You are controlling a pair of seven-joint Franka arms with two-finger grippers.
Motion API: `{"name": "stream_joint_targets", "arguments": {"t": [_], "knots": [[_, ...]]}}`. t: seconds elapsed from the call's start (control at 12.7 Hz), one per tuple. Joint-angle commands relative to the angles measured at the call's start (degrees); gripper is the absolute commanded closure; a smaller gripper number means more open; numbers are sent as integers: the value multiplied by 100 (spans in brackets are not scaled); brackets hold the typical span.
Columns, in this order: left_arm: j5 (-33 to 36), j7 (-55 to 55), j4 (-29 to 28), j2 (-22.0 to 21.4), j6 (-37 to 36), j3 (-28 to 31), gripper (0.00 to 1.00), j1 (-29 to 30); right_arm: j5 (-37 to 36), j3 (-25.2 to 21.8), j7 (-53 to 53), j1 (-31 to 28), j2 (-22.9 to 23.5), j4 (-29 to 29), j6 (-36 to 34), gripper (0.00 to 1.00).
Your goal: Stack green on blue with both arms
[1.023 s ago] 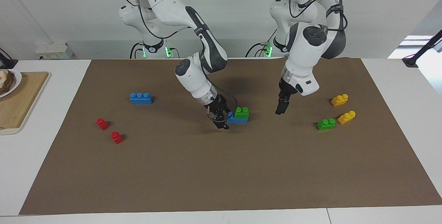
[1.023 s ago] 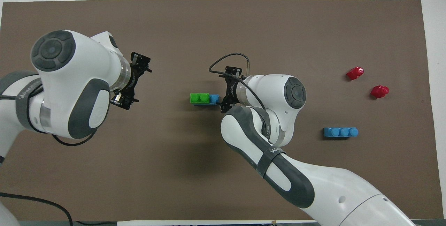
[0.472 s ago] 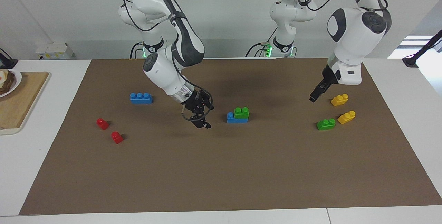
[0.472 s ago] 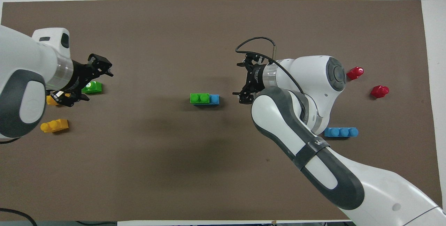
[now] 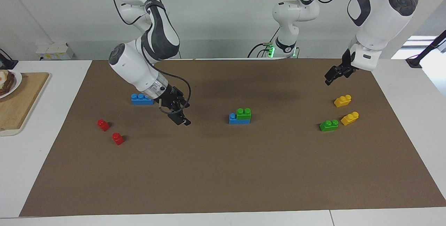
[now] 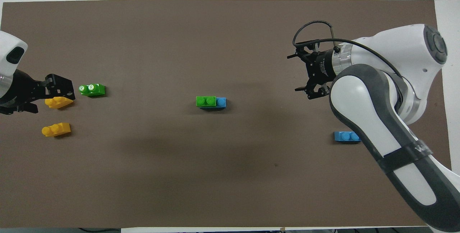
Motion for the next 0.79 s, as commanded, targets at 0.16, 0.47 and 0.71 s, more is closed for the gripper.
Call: {"name": "stream_joint_targets", "arguments": {"t": [0.16,0.47,0.71], "knots": [[101,603,777,268,-604,18,0,55,-1069,67,-1909,-539,-171,536,-996,2],[92,717,646,312,-507,18,0,21,-1808,59,-3868,-979,-645,747,-1796,2],[92,718,541,269,-542,18,0,-32,-2221,59,-5039,-1103,-874,940,-2359,2]]}}
